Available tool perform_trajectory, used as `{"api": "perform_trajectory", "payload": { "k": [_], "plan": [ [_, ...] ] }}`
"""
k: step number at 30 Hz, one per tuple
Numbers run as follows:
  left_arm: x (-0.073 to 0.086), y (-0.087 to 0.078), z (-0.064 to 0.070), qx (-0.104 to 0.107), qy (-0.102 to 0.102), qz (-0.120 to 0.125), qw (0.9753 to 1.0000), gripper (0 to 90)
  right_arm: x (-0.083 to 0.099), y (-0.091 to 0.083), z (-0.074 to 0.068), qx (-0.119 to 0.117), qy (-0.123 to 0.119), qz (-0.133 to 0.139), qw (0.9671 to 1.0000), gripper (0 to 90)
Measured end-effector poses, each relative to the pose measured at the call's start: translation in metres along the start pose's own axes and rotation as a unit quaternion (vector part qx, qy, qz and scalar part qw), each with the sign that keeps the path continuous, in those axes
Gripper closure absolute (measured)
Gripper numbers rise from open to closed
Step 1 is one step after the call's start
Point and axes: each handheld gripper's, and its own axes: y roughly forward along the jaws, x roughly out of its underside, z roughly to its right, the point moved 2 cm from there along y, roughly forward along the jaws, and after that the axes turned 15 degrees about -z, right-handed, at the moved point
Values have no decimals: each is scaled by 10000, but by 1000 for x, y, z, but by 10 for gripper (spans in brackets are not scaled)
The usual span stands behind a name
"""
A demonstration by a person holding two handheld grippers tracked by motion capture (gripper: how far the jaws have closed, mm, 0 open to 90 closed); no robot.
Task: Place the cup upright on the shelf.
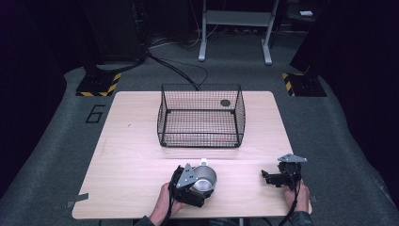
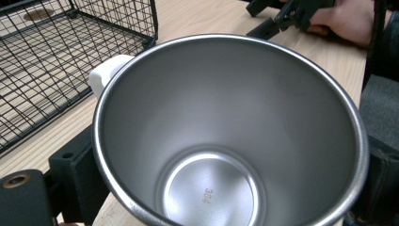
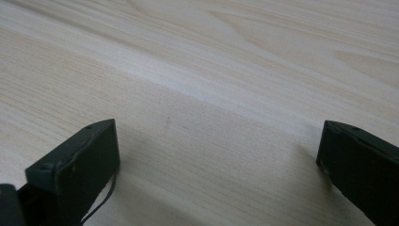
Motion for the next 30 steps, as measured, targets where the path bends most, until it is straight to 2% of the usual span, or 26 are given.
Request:
{"api": "perform_trajectory", "payload": {
  "k": [4,6,17,21,30],
  "plan": [
    [-1,-3,0,-6,32,25,10000,77,0,0,0,2,0,-1,10000,0],
    [-1,-5,-4,59,-1,-6,10000,77,0,0,0,1,1,0,10000,0],
    [-8,-15,-19,8,-31,33,10000,77,0,0,0,3,2,-5,10000,0],
    [-10,-19,-26,-1,-117,73,9999,77,0,0,0,1,0,1,10000,0],
    [-18,-32,-32,-2,-143,122,9998,77,0,0,0,4,2,4,10000,0]
  ]
}}
